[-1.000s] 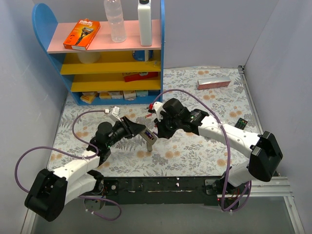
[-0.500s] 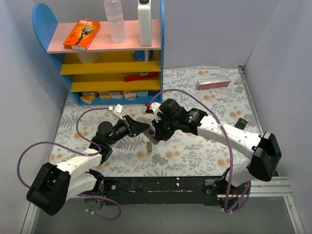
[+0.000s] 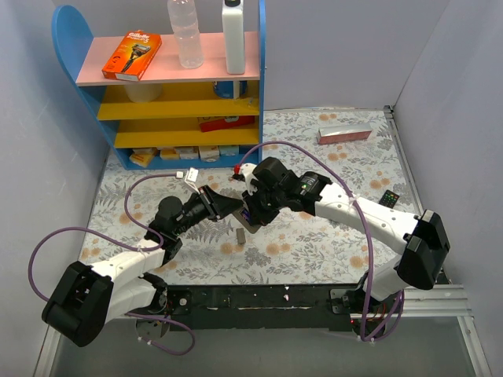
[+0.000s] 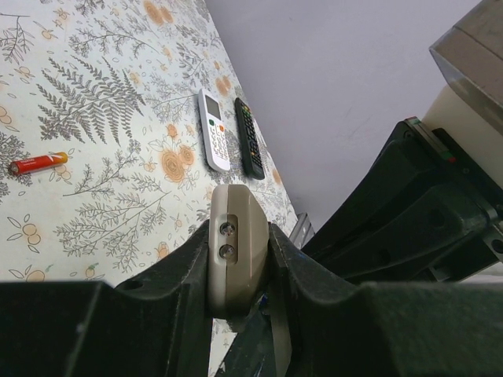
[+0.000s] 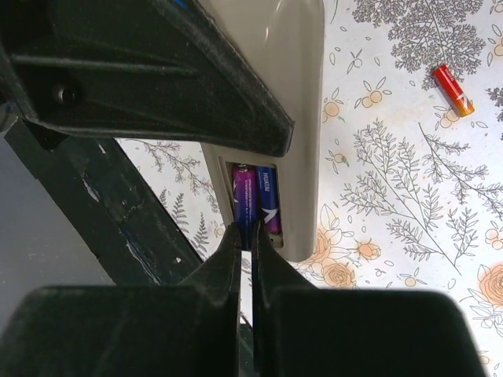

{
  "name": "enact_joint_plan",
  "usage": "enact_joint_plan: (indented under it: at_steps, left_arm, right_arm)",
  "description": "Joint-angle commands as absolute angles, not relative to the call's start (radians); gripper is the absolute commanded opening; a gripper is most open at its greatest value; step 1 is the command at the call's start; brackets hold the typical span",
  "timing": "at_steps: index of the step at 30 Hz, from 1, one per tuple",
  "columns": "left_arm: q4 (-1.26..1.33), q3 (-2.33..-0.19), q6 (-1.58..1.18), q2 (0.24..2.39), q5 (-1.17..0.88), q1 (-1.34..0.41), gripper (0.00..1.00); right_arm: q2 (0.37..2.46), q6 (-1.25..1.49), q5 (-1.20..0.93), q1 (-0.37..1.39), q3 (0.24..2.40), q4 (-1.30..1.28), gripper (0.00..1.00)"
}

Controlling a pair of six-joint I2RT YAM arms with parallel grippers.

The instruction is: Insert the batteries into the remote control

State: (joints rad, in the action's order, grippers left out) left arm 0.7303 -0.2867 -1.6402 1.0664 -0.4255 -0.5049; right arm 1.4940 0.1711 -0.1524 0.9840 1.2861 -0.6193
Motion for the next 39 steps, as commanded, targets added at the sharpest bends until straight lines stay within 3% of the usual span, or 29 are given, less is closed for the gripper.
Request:
enact_joint_plan:
  at_steps: [1,5,11,20,26,34,39]
  left_arm:
    - [0.804,-0.293,-1.693,1.058,-0.445,-0.523,0.0]
    - [0.839,-0.273,-1.727,1.063,-0.437,-0.525,0.0]
    - [0.891,-0.239,-1.795,1.08,-0.417,-0.526,0.0]
    - [0.942,-0.21,-1.859,1.121,-0.405,-0.525,0.0]
    - [0.92,-0.224,-1.879,1.124,-0.422,-0.506,0.0]
    - [0.89,-0.271,-1.902,1.158,-0.517,-0.469,0.0]
    - [0.81,-0.327,-1.89,1.175,-0.578,-0.459,0.0]
  right_arm:
    - [1.522,0.189,-0.144,0.992,1.341,-0.601,0.03]
    - [1.535,0.187,-0.143,0.996,1.364,-0.615,0.18]
    - [1.546,0.173,-0.127,0.997,1.396,-0.65,0.31]
    - [1.551,0.124,-0.121,0.997,1.48,-0.732,0.41]
    - [1.519,0.016,-0.179,0.997,1.534,-0.756,0.42]
    - [1.387,-0.417,-0.21,1.0,1.39,-0.75,0.41]
    - [1.342,-0.523,-0.192,1.017,1.336,-0.715,0.36]
